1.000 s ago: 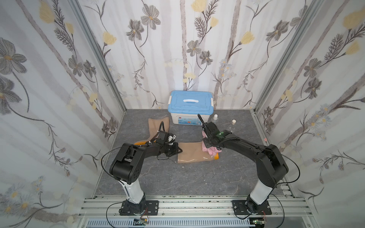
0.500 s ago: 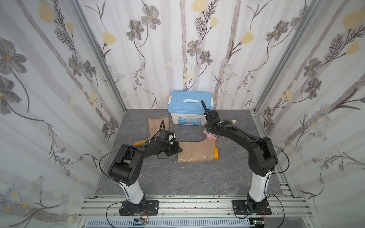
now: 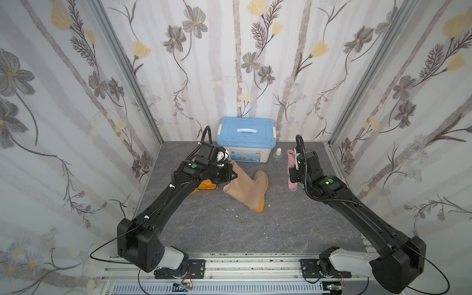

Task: Wipe the rubber boots with a cloth
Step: Adjust the rubber boot at the center of the board, then wipe the dirt off the rubber boot.

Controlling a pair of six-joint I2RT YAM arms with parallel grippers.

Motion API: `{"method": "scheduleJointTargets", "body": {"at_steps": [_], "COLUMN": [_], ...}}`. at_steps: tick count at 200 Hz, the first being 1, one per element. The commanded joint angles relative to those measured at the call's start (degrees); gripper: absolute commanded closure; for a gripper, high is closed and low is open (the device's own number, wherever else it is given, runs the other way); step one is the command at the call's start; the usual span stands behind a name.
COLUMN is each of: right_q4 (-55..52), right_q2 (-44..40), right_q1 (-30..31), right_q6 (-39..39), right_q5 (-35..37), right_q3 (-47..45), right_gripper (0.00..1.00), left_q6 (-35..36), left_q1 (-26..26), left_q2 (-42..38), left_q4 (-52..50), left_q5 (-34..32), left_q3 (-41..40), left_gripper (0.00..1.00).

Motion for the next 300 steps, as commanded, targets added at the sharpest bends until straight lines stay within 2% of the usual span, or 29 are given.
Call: {"method": "scheduleJointTargets", "body": {"at_steps": [1,20,46,97,150,163,187,207,223,233,241,255,275,300], "right_q4": [-0.5,-0.5,0.1,0.2,-0.8,-1.1,-1.3,-1.6,-2.1,-2.4,-2.6,-2.5,-2.5,-2.0], "right_q2": [-3.8,-6.9,-9.3,-11.8,-17.4,-18.1,-19.3,-19.9,-20.1,-19.9,-19.6,-18.6,-15.8,-11.8], "right_q1": [-0.5,-1.2,-2.8,-6.3,-13.3,-14.3,-15.4,-15.8,-16.0,-16.0,-16.0,-16.0,-15.8,-14.0], "right_q6": [2.4,3.0,3.9,4.7,6.5,6.7,7.2,7.1,6.8,6.7,6.7,6.6,6.6,6.7], "right_q5": [0.9,1.3,0.6,-0.8,-4.4,-5.0,-5.9,-6.1,-6.5,-7.0,-7.7,-10.1,-13.4,-13.6], "right_q3": [-2.7,-5.4,-8.3,-11.2,-11.9,-12.0,-12.5,-12.5,-12.0,-11.6,-11.2,-10.5,-9.5,-6.6], "right_gripper": [1.0,1.0,1.0,1.0,1.0,1.0,1.0,1.0,1.0,1.0,1.0,1.0,1.0,1.0], "left_q6": [5.8,9.1,10.3,1.2,-2.4,-3.1,-2.5,0.9,3.9,4.6,5.1,5.2,2.3,-0.8], "left_q1": [-1.5,-4.3,-8.4,-16.8,-21.6,-21.6,-21.5,-20.9,-19.6,-18.3,-17.4,-15.6,-12.2,-10.0], "left_q2": [2.2,5.6,11.8,26.0,44.7,48.0,53.6,57.7,55.7,51.8,47.1,37.1,24.8,14.3], "left_q4": [-14.7,-21.5,-23.3,-9.3,-6.1,-6.4,-9.3,-18.6,-23.5,-24.3,-23.2,-17.6,-9.5,-0.5], "left_q5": [0.6,-0.3,-0.2,1.3,0.9,0.4,-0.9,-3.6,-7.1,-9.3,-11.4,-14.6,-14.4,-13.8], "left_q3": [8.5,14.8,18.8,20.4,33.5,36.2,43.5,55.5,60.2,58.2,53.2,38.3,17.5,-1.0], "left_gripper": [1.0,1.0,1.0,1.0,1.0,0.83,0.66,0.6,0.58,0.58,0.58,0.57,0.56,0.54]}}
